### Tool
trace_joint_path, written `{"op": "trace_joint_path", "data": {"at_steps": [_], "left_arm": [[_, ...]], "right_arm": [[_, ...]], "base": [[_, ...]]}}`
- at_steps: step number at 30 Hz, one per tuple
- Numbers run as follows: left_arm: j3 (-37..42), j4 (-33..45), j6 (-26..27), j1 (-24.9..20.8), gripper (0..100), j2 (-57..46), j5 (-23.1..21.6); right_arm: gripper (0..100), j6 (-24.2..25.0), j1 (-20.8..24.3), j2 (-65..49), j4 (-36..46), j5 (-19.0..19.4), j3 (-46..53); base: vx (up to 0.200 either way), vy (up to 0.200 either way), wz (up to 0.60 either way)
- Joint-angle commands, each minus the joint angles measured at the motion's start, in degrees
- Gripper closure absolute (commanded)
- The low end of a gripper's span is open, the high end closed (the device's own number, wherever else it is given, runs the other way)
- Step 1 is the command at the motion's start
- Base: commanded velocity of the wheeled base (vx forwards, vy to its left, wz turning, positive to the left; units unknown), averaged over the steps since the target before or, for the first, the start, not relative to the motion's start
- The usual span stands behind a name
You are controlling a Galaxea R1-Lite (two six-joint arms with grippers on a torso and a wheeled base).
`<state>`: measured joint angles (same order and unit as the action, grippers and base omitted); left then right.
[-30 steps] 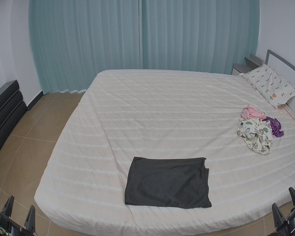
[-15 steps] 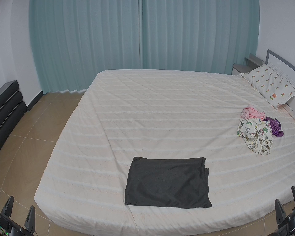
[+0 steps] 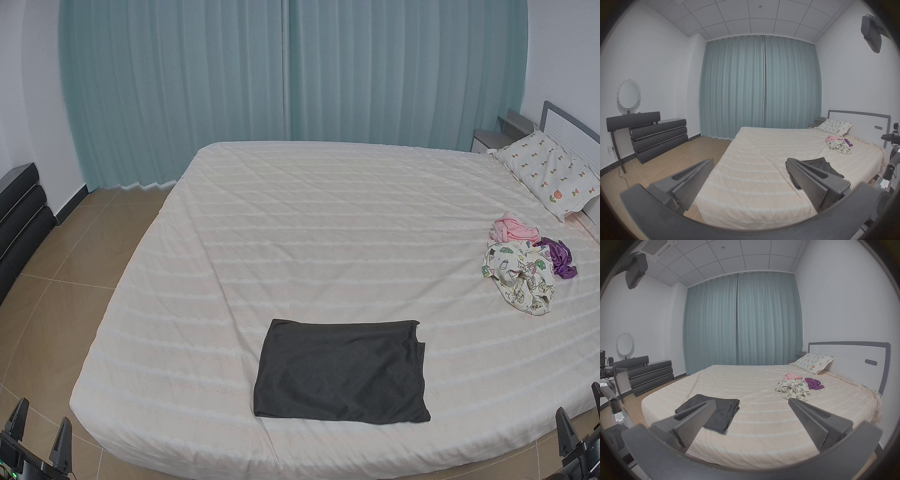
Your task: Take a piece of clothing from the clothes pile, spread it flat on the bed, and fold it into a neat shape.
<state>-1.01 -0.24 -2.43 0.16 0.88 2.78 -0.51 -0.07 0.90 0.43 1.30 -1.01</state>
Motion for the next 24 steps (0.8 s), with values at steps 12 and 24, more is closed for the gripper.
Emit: {"op": "trace_joint_path", "data": {"at_steps": [12,24], "left_arm": [[0.92,-0.02,0.05,0.02,0,-0.53,0.03],[0.92,-0.02,-0.04,0.02,0,-0.53,0.03]], "right_arm": [[0,0.16,0.07,-0.81,-0.34,0.01,1.01],[0,0.07,0.07,-0.81,-0.34,0.01,1.01]], "base": [[0.000,0.000,0.00],[0.000,0.000,0.00]]}}
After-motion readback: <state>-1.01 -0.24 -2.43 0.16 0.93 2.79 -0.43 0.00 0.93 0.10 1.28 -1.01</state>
